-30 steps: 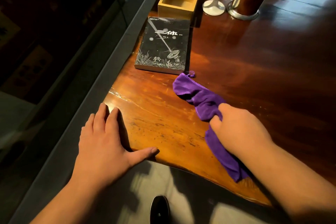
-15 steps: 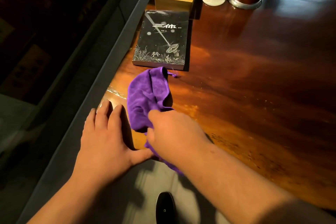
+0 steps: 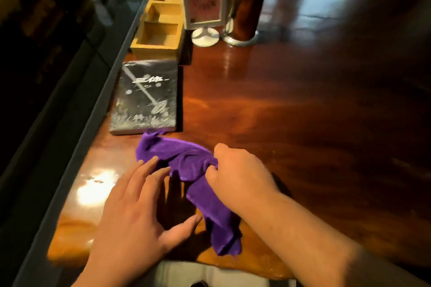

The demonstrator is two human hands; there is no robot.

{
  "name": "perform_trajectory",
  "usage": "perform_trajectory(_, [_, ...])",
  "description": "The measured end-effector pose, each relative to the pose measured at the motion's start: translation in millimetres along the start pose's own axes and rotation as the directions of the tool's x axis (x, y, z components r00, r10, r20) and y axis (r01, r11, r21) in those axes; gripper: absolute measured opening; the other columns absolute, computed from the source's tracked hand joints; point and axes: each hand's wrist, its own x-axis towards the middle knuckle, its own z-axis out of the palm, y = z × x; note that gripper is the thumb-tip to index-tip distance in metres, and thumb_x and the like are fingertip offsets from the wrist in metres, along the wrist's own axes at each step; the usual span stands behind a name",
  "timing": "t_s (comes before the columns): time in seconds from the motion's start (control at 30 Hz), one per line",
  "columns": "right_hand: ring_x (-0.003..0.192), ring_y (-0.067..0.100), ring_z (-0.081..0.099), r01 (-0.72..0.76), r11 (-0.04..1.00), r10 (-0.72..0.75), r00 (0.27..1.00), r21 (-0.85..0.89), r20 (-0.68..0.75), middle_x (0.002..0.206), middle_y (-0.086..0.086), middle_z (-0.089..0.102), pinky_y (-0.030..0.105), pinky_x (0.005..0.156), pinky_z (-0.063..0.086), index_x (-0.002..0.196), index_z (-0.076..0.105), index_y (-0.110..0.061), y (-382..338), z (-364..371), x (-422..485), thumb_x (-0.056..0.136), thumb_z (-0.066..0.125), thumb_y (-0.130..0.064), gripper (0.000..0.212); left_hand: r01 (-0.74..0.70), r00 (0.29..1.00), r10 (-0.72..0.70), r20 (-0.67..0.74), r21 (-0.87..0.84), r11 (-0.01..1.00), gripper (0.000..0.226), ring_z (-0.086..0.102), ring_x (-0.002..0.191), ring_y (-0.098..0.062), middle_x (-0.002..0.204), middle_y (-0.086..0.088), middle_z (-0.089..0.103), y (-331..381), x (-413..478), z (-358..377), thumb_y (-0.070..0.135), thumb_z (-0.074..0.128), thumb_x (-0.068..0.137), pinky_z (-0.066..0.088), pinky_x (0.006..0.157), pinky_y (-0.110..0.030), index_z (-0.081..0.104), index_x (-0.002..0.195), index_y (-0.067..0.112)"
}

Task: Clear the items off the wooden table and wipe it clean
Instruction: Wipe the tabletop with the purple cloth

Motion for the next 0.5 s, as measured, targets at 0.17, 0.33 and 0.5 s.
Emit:
perform_trajectory(0.17, [0.078, 0.034, 0.055, -0.149, 0.966, 0.182, 0.972, 0.209, -0.146, 0.088, 0.007, 0.064, 0.035, 0.062, 0.033, 0.082, 0.038, -0.025, 83.2, -55.8, 10.3, 0.089, 0.049, -0.045, 0.024, -0.180, 0.983, 0.181, -0.036, 0.018, 0.983, 0.102, 0.055, 0.129, -0.040, 0.147, -0.015, 0.054, 58.4, 72.6, 40.6, 0.088, 0.059, 0.069, 0.041, 0.107, -0.053, 0.063, 0.131, 0.007])
perform_trajectory(0.33, [0.078, 0.032, 0.058, -0.261, 0.905, 0.354, 0.900, 0.335, -0.255, 0.081, 0.003, 0.063, 0.035, 0.060, 0.034, 0.081, 0.047, -0.021, 199.7, -114.9, 14.6, 0.087, 0.055, -0.045, 0.025, -0.215, 0.977, 0.215, -0.011, -0.025, 0.976, 0.105, 0.043, 0.140, -0.036, 0.155, -0.008, 0.044, 129.9, 152.8, 90.9, 0.092, 0.060, 0.063, 0.037, 0.113, -0.057, 0.050, 0.141, 0.022])
perform_trajectory(0.5, [0.077, 0.030, 0.058, -0.365, 0.858, 0.484, 0.810, 0.361, -0.331, 0.074, 0.000, 0.060, 0.035, 0.060, 0.029, 0.075, 0.051, -0.018, 312.4, -170.2, 22.6, 0.088, 0.060, -0.039, 0.026, -0.296, 0.955, 0.292, 0.048, 0.083, 0.952, 0.102, 0.047, 0.135, -0.039, 0.150, -0.013, 0.050, 217.6, 229.1, 107.2, 0.093, 0.054, 0.069, 0.037, 0.111, -0.052, 0.056, 0.138, 0.018])
